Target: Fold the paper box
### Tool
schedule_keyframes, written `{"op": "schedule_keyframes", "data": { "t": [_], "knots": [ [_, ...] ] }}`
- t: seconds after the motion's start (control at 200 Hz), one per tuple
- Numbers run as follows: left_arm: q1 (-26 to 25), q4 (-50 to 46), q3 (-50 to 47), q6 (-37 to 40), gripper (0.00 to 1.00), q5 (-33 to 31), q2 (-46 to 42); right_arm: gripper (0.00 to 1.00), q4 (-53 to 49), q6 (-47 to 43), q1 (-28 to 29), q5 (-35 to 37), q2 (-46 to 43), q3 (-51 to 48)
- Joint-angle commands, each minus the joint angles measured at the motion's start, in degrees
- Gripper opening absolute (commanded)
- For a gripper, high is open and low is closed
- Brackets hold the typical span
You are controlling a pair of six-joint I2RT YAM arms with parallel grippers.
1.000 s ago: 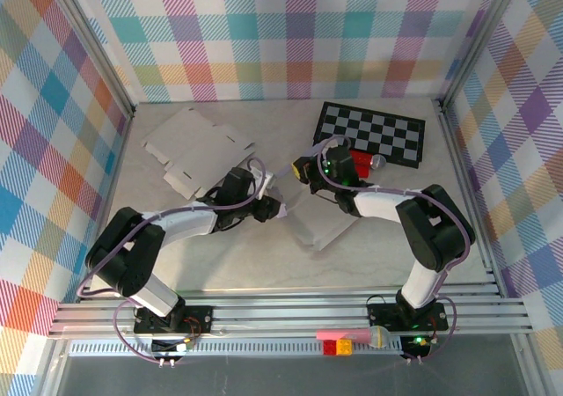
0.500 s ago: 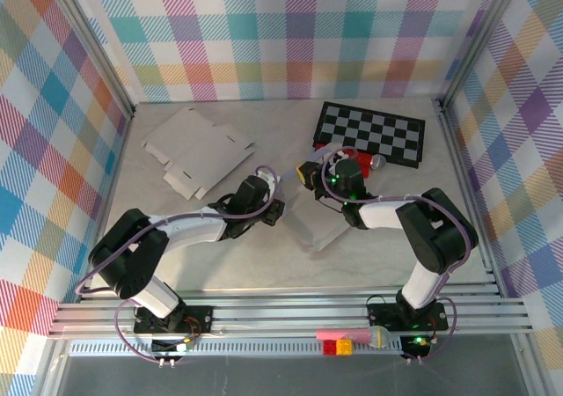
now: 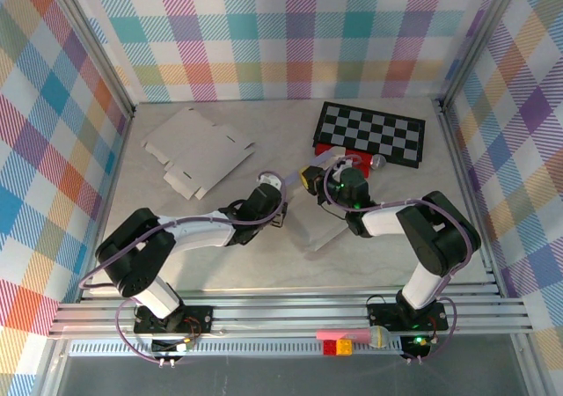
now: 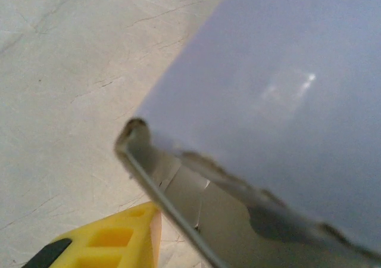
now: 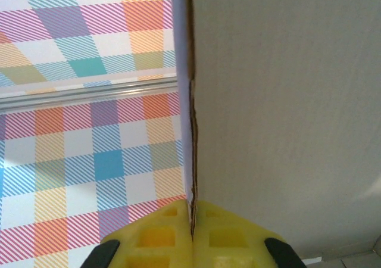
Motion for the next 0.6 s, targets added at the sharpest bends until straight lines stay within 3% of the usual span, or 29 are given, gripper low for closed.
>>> {"op": "schedule_keyframes", "data": {
  "t": [0.0,0.595],
  "knots": [
    [-0.9,1.55,3.25,-2.06,0.3,-4.62,1.04,0.0,1.45,-0.45,0.97,-0.18,1.36,-1.13],
    [-2.96,-3.32,8.63,-10.69,0.26,-13.81,4.58,0.0,-2.5,-0.57,2.82,0.84,1.06,0.32]
  ]
}}
